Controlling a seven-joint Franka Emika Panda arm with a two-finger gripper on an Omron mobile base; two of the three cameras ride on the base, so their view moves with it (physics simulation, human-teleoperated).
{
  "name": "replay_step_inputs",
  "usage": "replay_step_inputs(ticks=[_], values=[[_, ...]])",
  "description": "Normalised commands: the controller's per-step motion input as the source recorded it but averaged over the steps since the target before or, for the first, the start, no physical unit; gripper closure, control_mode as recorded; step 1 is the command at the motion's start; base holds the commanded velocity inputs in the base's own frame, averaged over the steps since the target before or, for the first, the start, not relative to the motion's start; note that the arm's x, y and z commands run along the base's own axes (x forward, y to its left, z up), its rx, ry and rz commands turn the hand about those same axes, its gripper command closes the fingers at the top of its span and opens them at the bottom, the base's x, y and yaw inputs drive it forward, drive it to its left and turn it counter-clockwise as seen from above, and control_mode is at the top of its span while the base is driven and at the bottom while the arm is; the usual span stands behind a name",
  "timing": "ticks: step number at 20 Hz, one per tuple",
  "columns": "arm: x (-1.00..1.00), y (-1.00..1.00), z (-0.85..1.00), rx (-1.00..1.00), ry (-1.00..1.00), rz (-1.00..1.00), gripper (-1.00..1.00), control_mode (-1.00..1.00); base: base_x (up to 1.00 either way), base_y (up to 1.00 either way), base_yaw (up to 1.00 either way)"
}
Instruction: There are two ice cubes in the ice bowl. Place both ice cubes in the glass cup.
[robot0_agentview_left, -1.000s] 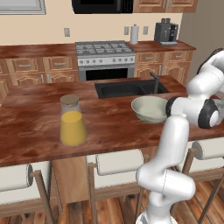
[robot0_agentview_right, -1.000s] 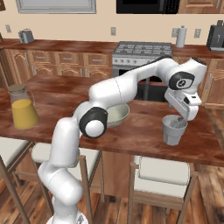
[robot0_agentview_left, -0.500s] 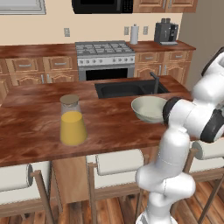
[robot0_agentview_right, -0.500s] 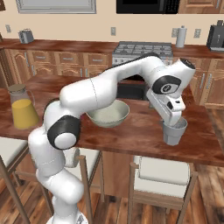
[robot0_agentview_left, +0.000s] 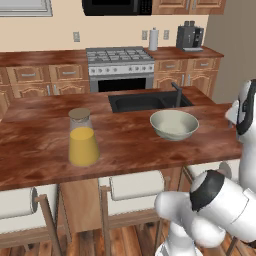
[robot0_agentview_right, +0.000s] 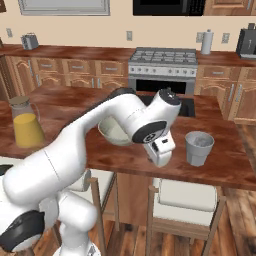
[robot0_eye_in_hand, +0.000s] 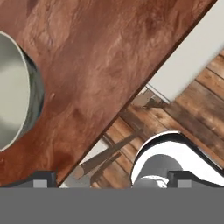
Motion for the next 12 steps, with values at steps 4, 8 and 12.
replay_step_inputs(ticks=[4, 8, 12], values=[[-0.63, 1.00, 0.00, -0.05, -0.01, 0.00, -1.00, -1.00, 0.00, 0.00, 0.00], [-0.57, 1.00, 0.00, -0.02, -0.01, 0.00, -1.00, -1.00, 0.00, 0.00, 0.00], [-0.83, 0.93, 0.00, 0.00, -0.35, 0.08, -1.00, -1.00, 0.00, 0.00, 0.00]])
